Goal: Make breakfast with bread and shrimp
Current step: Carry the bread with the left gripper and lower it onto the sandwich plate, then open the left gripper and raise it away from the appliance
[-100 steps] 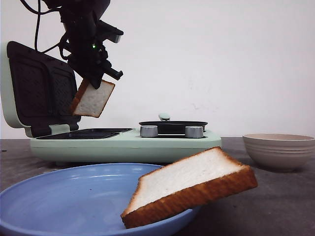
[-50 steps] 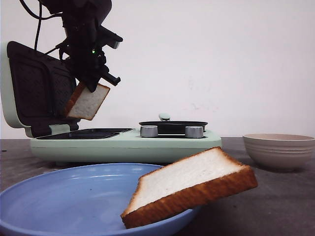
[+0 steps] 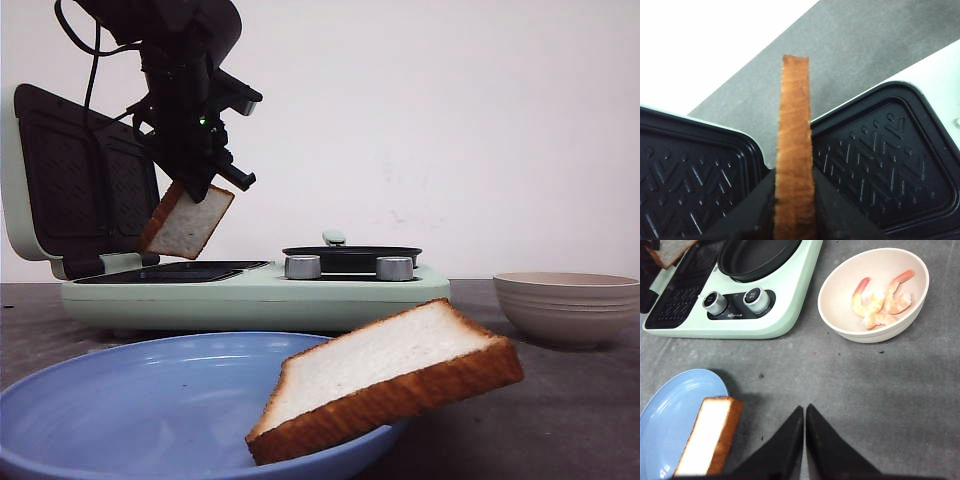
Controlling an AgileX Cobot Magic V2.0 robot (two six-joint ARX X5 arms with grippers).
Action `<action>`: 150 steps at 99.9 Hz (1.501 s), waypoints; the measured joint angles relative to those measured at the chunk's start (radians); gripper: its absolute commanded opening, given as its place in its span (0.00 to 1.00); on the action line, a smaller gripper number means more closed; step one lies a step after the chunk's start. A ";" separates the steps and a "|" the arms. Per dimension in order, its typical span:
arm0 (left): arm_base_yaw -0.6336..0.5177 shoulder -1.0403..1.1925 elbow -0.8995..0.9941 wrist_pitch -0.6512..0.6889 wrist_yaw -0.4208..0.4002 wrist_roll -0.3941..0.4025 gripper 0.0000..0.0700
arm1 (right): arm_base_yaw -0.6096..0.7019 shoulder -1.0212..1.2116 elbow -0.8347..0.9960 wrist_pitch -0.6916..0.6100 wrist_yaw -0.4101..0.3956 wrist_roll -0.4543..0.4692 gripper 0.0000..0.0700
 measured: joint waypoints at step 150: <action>-0.025 0.055 0.028 -0.039 0.068 -0.037 0.93 | 0.000 0.000 0.000 0.000 0.000 0.000 0.00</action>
